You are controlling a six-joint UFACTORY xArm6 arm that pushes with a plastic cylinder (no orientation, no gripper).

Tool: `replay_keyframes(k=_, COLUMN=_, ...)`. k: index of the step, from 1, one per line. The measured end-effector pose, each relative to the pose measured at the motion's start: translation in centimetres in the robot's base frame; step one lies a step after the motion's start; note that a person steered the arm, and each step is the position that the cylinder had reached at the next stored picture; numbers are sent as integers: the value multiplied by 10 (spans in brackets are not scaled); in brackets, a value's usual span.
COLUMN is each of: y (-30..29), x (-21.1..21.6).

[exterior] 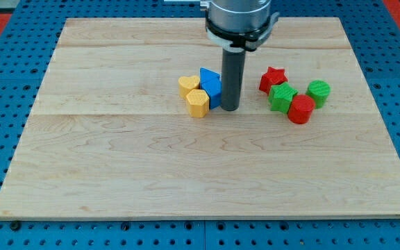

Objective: Slightly move the green star towards the right

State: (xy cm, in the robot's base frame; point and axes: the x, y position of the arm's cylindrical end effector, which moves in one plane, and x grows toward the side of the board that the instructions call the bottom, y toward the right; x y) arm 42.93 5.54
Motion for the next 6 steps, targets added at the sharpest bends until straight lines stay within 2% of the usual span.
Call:
replay_keyframes(k=1, y=50, x=2)
replay_keyframes(k=2, y=64, x=-6)
replay_keyframes(k=6, y=31, x=-16)
